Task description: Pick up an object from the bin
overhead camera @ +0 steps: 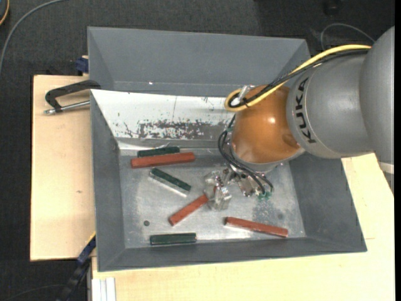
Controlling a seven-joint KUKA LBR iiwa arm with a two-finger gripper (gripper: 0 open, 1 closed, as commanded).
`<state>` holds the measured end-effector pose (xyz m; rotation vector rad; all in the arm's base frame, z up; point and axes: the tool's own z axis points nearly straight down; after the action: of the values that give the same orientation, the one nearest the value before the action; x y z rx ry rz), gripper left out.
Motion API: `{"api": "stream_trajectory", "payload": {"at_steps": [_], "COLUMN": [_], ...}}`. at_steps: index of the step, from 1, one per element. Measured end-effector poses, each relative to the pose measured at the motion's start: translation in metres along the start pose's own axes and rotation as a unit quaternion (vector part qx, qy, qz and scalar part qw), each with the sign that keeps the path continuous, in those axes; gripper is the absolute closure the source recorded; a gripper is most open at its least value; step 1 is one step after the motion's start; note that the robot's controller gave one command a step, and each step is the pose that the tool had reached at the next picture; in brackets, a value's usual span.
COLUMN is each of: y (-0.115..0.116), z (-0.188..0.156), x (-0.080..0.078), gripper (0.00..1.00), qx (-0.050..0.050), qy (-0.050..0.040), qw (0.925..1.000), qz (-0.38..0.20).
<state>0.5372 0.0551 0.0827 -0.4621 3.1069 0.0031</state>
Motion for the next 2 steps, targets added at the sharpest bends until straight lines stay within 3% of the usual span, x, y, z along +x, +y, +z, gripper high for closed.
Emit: {"api": "stream_trajectory", "payload": {"at_steps": [1, 2], "y": [0.0000, -0.0001], "z": [0.0000, 0.0000], "x": [0.0000, 0.0000], "gripper": [0.00, 1.00], "qx": [0.000, 0.000], "qy": [0.0000, -0.0001], "qw": [1.0000, 1.0000], "qz": [0.000, 0.000]}}
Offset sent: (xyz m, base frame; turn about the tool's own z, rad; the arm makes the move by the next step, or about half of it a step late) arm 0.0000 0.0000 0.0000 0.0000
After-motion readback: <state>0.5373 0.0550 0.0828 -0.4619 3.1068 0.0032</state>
